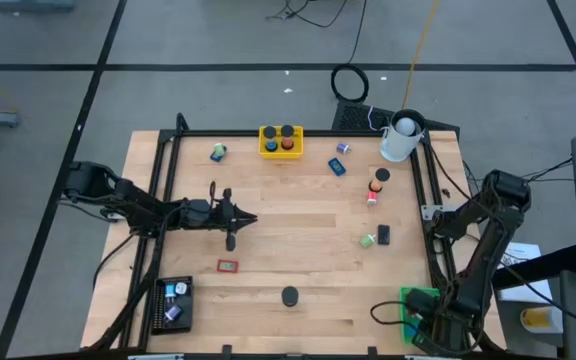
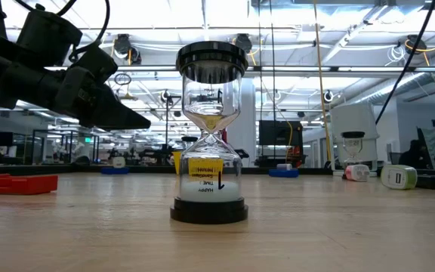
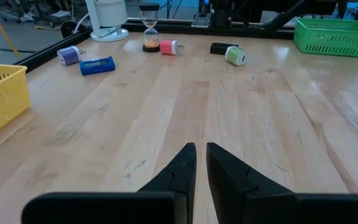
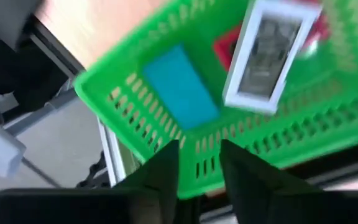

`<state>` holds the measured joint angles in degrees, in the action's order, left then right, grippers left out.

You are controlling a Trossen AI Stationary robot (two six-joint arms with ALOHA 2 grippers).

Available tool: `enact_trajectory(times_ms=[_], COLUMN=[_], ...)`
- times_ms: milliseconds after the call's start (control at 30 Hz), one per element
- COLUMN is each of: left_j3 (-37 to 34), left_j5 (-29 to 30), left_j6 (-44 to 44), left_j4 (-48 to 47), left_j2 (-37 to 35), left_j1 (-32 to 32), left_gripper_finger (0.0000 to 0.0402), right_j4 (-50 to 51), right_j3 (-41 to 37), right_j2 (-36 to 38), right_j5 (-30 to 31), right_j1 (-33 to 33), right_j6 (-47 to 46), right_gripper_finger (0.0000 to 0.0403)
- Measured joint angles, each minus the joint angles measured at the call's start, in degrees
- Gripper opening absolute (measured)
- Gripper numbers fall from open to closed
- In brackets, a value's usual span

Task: Pick & Place Office items
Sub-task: Put the orange hour glass into the yellow bin

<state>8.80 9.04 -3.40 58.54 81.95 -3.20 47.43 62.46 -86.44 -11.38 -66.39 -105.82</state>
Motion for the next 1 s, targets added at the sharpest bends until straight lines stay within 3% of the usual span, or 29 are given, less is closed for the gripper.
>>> enact_trajectory(times_ms=[233, 700, 833, 1000], left_j3=[0.00, 0.11, 1.86, 4.50], left_j5=[-0.02, 0.00, 0.02, 0.02], left_j6=[0.12, 0.18, 0.05, 6.84], left_j4=[-0.01, 1.99, 2.05, 1.38], left_j2=[0.00, -0.01, -0.02, -0.02], left_j1=[0.01, 0.31, 1.16, 1.84], left_gripper_finger=[0.0047, 0.0047, 0.0047, 0.0047], right_j4=[1.83, -2.37, -11.42, -29.85], right_j3=[0.00, -2.80, -6.51, -13.06], right_j2=[2.02, 2.54, 2.55, 2.52], right_j5=[10.40, 23.40, 24.16, 25.24], right_j1=[3.70, 19.54, 25.05, 30.88], right_j6=[12.83, 46.10, 59.17, 74.50], right_gripper_finger=[0.0007, 0.0003, 0.0001, 0.0001])
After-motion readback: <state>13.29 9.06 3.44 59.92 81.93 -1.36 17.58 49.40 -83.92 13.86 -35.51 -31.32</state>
